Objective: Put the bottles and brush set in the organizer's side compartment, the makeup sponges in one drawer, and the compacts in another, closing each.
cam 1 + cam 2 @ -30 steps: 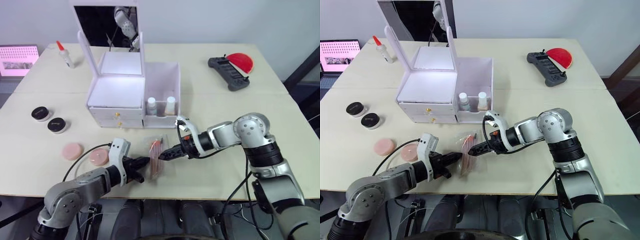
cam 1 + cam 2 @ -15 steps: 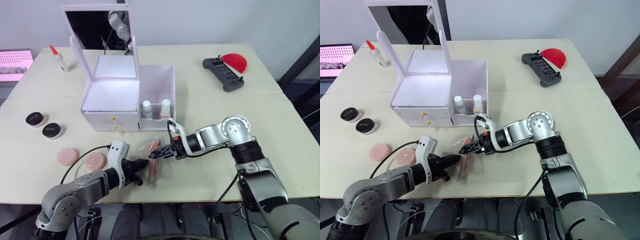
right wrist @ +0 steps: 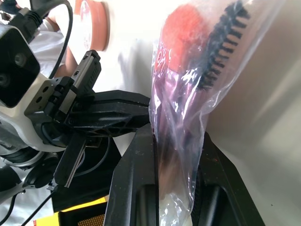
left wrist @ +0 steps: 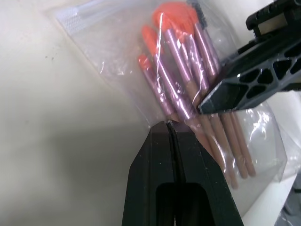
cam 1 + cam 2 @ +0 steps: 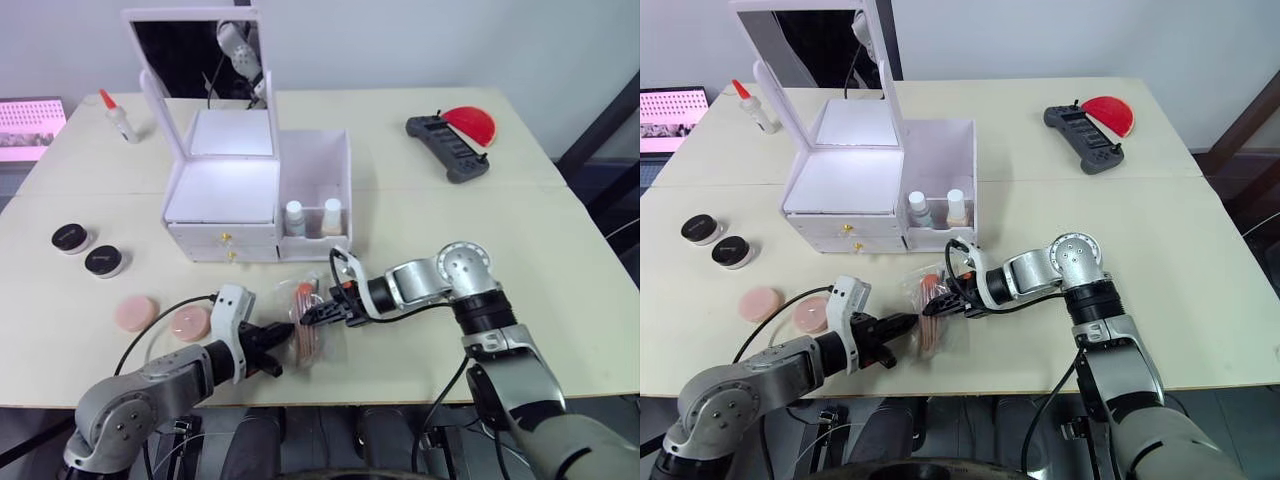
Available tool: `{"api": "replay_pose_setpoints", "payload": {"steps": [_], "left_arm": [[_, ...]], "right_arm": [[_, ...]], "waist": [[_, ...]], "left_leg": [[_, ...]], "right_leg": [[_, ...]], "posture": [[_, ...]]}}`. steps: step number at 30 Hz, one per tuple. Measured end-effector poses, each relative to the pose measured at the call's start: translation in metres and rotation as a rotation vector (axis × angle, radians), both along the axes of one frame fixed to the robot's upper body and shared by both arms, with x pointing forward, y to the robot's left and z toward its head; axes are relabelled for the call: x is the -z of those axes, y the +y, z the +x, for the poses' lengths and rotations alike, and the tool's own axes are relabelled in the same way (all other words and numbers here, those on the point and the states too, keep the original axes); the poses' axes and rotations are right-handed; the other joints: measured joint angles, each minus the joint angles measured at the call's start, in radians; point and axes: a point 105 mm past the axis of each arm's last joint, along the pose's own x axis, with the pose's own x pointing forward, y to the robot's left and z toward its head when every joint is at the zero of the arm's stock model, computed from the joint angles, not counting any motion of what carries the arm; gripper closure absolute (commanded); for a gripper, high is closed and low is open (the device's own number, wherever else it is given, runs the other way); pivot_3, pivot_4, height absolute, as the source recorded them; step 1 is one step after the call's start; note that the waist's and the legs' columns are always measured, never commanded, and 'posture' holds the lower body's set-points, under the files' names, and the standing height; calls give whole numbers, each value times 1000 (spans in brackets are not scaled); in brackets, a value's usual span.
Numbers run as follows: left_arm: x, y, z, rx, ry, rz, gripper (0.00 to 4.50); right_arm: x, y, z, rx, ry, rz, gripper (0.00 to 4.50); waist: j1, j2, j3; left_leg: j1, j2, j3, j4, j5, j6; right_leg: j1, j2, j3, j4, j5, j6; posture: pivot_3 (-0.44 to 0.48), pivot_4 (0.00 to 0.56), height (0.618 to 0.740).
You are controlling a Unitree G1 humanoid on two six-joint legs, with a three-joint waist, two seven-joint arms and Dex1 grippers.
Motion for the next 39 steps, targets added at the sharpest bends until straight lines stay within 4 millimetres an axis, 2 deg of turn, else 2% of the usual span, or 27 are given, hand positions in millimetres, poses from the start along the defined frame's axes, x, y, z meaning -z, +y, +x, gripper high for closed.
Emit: {"api": "replay_pose_setpoints", "payload": {"steps": [2, 5, 10, 13, 15, 17, 19, 24, 29, 34, 39], "left_arm": [[-15, 2, -5, 46, -47, -35, 4500], [-36, 6, -9, 88, -118, -80, 4500], [-67, 16, -25, 190, -225, -106, 4500], [-81, 22, -34, 231, -286, -112, 4500], [-90, 27, -35, 231, -330, -111, 4500], [-97, 30, -34, 220, -379, -111, 4500], [-102, 32, -31, 196, -412, -111, 4500], [-121, 39, -17, 99, -525, -125, 4500], [-120, 45, -13, 33, -531, -107, 4500], [-115, 45, -17, 6, -525, -81, 4500], [-113, 44, -23, -18, -521, -69, 4500]], "right_arm": [[-9, -6, 0, -6, -38, 19, 4309], [-27, -15, 0, -23, -137, 38, 4309], [-94, -21, -4, -92, -519, 175, 4309], [-139, -21, -14, -174, -826, 338, 4309], [-157, -24, -16, -226, -981, 379, 4309], [-168, -22, -8, -258, -1091, 385, 4309], [-176, -17, 7, -267, -1185, 375, 4309], [-195, 10, 49, -308, -1424, 335, 4309], [-204, 27, 94, -294, -1575, 290, 4309], [-209, 32, 116, -286, -1635, 247, 4309], [-191, 22, 127, -305, -1578, 204, 4309]], "waist": [[1, 1, 1], [4, 2, 2], [3, 3, 3], [4, 3, 4], [3, 3, 4], [-1, 3, 4], [-3, 3, 4], [-2, 3, 4], [-2, 3, 4], [-1, 3, 5], [-2, 3, 5]], "left_leg": [[-12, 0, 0, 3, 0, 0], [-14, 0, 0, 3, 0, 0], [-14, 0, 0, 2, 0, 0], [-14, 0, 1, 3, 0, 0], [-14, 0, 2, 3, 0, 0], [-14, 0, 3, 4, 0, -1], [-13, 0, 4, 4, 0, -1], [-13, 0, 4, 2, 0, 0], [-13, 0, 4, -2, 0, 0], [-13, 0, 4, -3, 1, -1], [-12, 0, 4, -3, 1, -2]], "right_leg": [[-11, 0, 0, 2, 1, -1], [-12, 0, 0, 2, 1, -1], [-13, 0, -1, 1, 0, 0], [-13, 0, -1, 0, -3, 5], [-13, -1, 0, 0, -3, 5], [-13, -2, 0, -1, -2, 4], [-14, -3, 0, 0, -2, 3], [-14, -3, 0, 1, 2, -2], [-15, -2, 0, 1, 1, 0], [-16, -2, 0, 2, 1, 0], [-15, -1, 0, 3, 1, 0]], "posture": [[0, 150, 740], [0, 150, 740], [0, 150, 740], [0, 150, 740], [0, 150, 740], [0, 150, 740], [0, 150, 740], [0, 150, 740], [0, 150, 740], [0, 150, 740], [0, 150, 740]]}}
